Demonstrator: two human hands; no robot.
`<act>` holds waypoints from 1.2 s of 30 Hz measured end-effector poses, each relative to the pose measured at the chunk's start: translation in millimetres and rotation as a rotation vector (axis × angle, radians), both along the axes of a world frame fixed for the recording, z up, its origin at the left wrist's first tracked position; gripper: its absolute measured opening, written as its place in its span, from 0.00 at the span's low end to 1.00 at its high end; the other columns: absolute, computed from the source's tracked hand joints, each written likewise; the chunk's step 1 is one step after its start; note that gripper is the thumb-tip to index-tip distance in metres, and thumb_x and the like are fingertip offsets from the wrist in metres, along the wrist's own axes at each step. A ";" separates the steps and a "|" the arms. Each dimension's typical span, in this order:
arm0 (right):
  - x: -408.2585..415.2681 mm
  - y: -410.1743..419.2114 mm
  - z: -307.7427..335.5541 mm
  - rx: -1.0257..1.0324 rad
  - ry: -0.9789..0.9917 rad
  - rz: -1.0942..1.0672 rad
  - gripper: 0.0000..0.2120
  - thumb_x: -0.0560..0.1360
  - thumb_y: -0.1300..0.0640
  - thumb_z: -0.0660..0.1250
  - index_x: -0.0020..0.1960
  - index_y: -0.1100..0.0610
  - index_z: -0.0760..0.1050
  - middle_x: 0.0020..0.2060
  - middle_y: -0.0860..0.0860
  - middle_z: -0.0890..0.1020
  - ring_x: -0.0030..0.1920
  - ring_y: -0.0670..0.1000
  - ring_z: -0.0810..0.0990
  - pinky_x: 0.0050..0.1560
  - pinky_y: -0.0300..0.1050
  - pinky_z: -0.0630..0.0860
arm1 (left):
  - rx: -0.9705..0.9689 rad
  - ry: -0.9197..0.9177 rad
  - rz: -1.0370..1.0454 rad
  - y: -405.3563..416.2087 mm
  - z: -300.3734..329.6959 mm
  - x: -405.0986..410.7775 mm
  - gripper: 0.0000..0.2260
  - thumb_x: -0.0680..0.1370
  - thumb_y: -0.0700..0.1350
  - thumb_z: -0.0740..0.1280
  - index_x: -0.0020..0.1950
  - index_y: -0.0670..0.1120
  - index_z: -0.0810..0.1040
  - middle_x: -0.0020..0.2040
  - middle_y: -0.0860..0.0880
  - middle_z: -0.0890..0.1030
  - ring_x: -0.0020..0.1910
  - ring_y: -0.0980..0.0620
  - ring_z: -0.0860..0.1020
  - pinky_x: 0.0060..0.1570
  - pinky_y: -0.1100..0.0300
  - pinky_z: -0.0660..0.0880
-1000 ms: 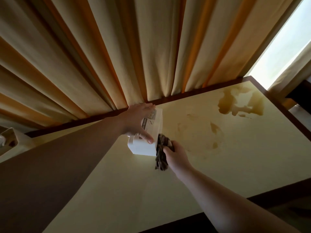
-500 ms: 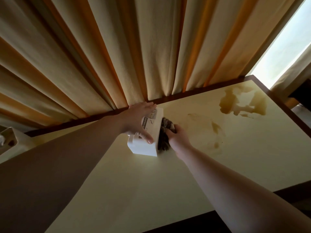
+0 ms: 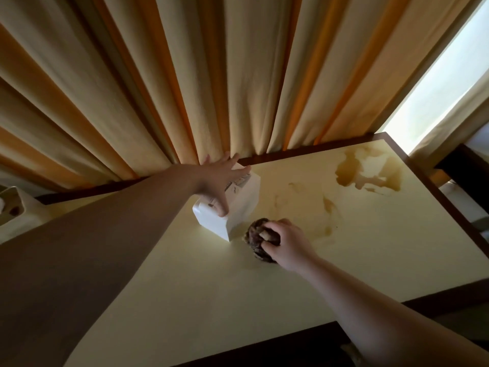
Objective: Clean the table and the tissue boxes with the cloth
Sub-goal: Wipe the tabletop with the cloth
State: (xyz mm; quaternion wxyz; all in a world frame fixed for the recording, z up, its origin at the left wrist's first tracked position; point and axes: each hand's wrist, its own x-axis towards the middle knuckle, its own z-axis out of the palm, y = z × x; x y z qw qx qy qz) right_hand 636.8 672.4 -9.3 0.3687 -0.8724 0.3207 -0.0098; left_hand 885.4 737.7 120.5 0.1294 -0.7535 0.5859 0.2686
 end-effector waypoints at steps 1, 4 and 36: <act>-3.2 2.1 -1.3 -0.015 0.020 0.035 0.20 0.78 0.50 0.71 0.69 0.47 0.77 0.61 0.49 0.76 0.60 0.54 0.77 0.57 0.44 0.73 | -0.028 -0.004 0.011 1.5 -1.5 -0.5 0.60 0.68 0.60 0.80 0.84 0.58 0.38 0.83 0.50 0.34 0.80 0.47 0.30 0.76 0.35 0.30; -9.9 7.1 -5.9 -0.052 0.077 0.130 0.20 0.77 0.51 0.71 0.68 0.45 0.78 0.63 0.47 0.74 0.64 0.53 0.74 0.61 0.46 0.73 | -0.188 -0.077 0.079 9.5 -8.7 -10.9 0.58 0.67 0.69 0.75 0.85 0.52 0.45 0.85 0.49 0.45 0.83 0.47 0.40 0.78 0.34 0.38; -102.5 -90.1 -15.5 -0.423 0.217 0.030 0.21 0.78 0.41 0.65 0.67 0.49 0.75 0.65 0.54 0.72 0.61 0.58 0.69 0.63 0.50 0.72 | -0.592 -0.091 0.389 46.5 -143.7 -169.0 0.34 0.78 0.56 0.68 0.80 0.45 0.65 0.82 0.45 0.60 0.83 0.46 0.52 0.82 0.44 0.47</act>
